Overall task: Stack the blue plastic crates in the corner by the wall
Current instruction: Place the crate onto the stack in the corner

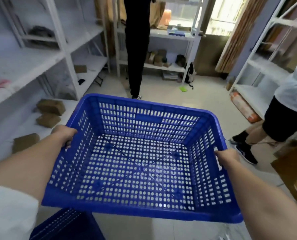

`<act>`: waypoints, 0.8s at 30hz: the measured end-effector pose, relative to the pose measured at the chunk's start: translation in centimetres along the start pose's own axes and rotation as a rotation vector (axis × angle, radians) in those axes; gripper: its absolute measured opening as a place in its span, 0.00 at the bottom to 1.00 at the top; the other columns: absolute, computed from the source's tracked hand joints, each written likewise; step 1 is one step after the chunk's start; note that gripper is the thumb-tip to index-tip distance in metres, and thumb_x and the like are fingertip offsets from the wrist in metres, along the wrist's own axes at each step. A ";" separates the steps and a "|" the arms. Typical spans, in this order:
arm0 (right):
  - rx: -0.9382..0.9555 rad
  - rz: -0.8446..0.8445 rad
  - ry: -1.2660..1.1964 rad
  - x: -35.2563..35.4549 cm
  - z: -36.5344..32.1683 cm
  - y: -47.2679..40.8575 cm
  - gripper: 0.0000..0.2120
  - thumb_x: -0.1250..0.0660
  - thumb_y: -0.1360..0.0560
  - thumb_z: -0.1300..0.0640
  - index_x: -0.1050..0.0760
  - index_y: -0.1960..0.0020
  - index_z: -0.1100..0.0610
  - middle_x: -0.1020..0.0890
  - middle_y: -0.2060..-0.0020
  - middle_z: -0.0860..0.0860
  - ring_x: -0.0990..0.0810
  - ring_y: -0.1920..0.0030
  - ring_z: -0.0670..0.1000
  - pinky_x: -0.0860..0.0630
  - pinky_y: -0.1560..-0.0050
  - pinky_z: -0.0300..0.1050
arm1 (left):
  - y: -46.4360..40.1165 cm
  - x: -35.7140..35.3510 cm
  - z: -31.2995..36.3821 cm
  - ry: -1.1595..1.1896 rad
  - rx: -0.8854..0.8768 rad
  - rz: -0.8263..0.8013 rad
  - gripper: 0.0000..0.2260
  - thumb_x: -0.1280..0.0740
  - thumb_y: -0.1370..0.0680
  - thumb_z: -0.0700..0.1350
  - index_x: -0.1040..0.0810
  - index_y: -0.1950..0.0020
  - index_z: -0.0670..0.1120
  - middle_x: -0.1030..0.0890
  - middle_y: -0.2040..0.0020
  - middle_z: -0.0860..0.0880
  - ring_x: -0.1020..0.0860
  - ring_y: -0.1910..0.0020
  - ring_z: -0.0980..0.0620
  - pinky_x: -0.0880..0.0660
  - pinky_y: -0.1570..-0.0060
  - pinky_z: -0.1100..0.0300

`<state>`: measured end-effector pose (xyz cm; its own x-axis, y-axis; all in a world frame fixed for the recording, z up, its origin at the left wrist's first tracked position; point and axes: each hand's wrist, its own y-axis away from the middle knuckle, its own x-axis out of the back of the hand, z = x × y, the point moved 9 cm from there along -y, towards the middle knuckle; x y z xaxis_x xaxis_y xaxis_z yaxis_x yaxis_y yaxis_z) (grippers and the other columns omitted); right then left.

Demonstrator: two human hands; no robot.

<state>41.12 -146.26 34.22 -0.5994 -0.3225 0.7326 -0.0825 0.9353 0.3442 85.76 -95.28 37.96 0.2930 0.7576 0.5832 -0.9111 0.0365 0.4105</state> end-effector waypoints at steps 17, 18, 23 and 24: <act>0.585 -0.482 0.197 -17.0 -15.2 11.2 0.11 0.31 0.31 0.55 0.26 0.59 0.63 0.22 0.70 0.60 0.23 0.71 0.57 0.26 0.71 0.47 | 21.3 15.5 -26.9 0.269 0.404 0.452 0.15 0.37 0.21 0.39 0.34 0.68 0.42 0.36 0.74 0.44 0.39 0.77 0.49 0.35 0.82 0.64; 0.620 -0.507 0.219 -18.4 -15.6 12.9 0.11 0.31 0.31 0.54 0.25 0.59 0.63 0.22 0.71 0.59 0.23 0.72 0.56 0.26 0.72 0.44 | 23.2 16.5 -28.9 0.278 0.445 0.486 0.14 0.36 0.22 0.39 0.33 0.67 0.41 0.34 0.73 0.44 0.38 0.77 0.49 0.34 0.80 0.62; 0.782 -0.670 0.306 -26.4 -16.7 23.5 0.10 0.31 0.30 0.56 0.26 0.60 0.63 0.24 0.73 0.57 0.26 0.74 0.55 0.30 0.73 0.43 | 33.1 20.9 -39.0 0.357 0.613 0.651 0.10 0.35 0.24 0.38 0.30 0.65 0.40 0.31 0.72 0.43 0.35 0.77 0.49 0.32 0.77 0.60; 0.808 -0.693 0.318 -27.8 -16.7 25.7 0.10 0.31 0.30 0.57 0.27 0.61 0.63 0.24 0.73 0.57 0.27 0.75 0.55 0.30 0.73 0.43 | 35.2 21.6 -41.0 0.372 0.647 0.684 0.10 0.34 0.25 0.38 0.29 0.65 0.39 0.31 0.72 0.43 0.35 0.77 0.49 0.32 0.78 0.60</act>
<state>68.99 -115.69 32.53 -0.0004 -0.7267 0.6869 -0.8845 0.3208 0.3389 48.18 -50.94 36.28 -0.4430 0.6424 0.6253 -0.4849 -0.7584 0.4355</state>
